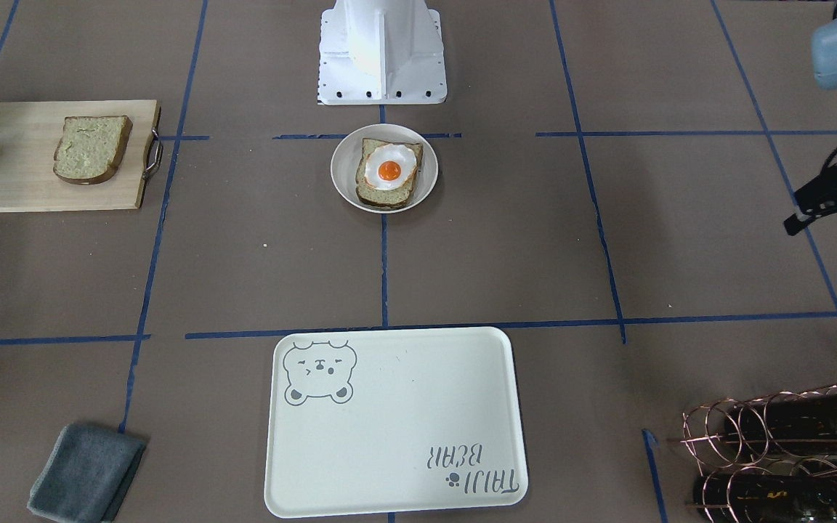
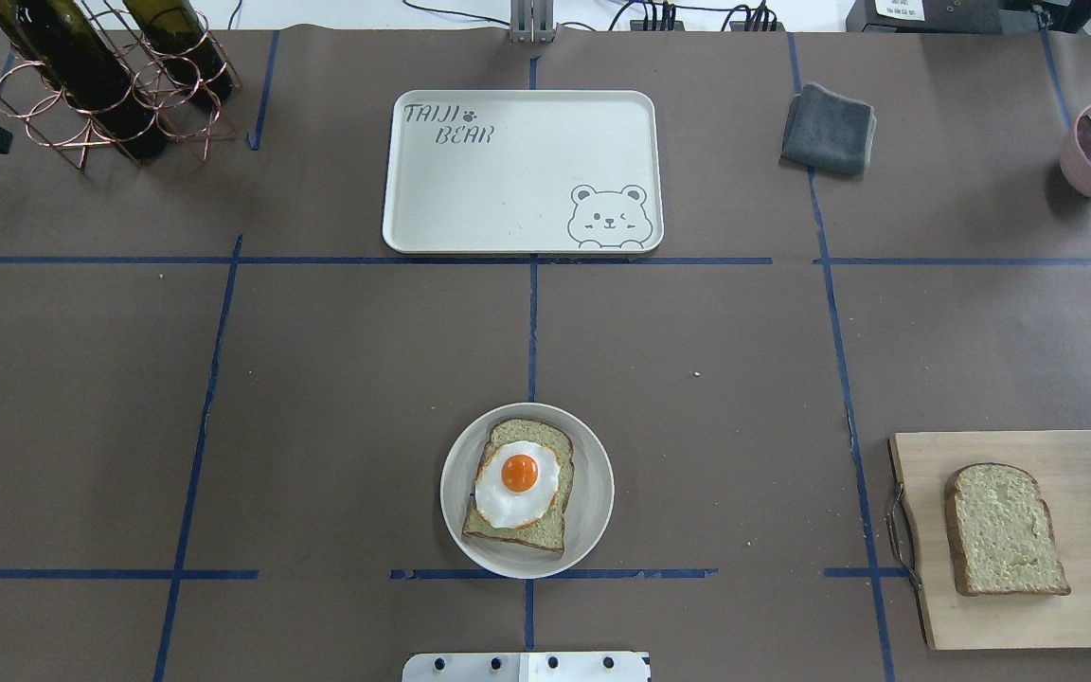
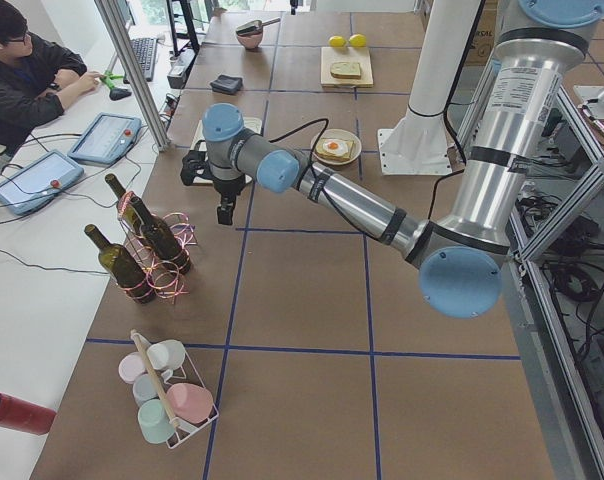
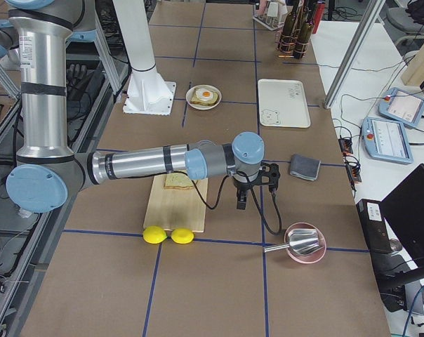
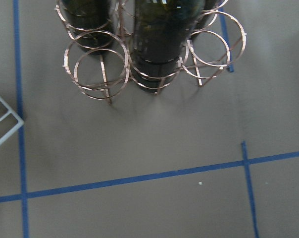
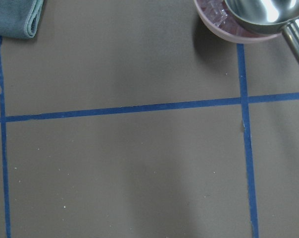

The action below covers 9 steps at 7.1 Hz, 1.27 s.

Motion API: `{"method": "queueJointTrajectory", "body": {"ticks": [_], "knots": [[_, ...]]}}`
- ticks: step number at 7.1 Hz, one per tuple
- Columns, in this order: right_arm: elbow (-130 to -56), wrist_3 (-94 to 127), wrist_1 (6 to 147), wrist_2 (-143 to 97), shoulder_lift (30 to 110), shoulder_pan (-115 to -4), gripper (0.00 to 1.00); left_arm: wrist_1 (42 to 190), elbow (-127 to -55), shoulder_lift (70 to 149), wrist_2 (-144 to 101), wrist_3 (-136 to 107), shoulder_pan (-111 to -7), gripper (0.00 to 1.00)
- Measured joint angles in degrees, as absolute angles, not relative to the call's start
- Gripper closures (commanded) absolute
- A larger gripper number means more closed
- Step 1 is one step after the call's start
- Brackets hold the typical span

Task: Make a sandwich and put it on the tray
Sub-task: 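Move the left gripper toward the tray while the right gripper approaches the bread slice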

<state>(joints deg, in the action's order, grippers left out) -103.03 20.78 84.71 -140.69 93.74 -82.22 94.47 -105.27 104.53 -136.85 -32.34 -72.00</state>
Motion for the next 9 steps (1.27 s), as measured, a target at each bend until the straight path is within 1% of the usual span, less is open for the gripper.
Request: {"method": "queueJointTrajectory", "body": {"ticks": [3,5,6,9], "knots": [[-110.9,35.1,74.3,-132.6,102.3,-72.4,0.01,101.3,-107.8,107.8,-133.2,-53.8,-60.7,0.00],[-112.3,44.0,59.6,-130.9,110.0,-66.3,0.02,103.1,-108.2,111.0,-129.3,-64.6,-53.6,0.00],[-112.4,47.5,54.3,-130.8,112.3,-63.2,0.02,104.4,-108.3,112.0,-128.5,-68.4,-51.3,0.00],[-114.5,60.7,50.6,-123.9,112.8,-50.1,0.00,105.9,-108.4,113.5,-126.4,-73.8,-47.5,0.00]]}}
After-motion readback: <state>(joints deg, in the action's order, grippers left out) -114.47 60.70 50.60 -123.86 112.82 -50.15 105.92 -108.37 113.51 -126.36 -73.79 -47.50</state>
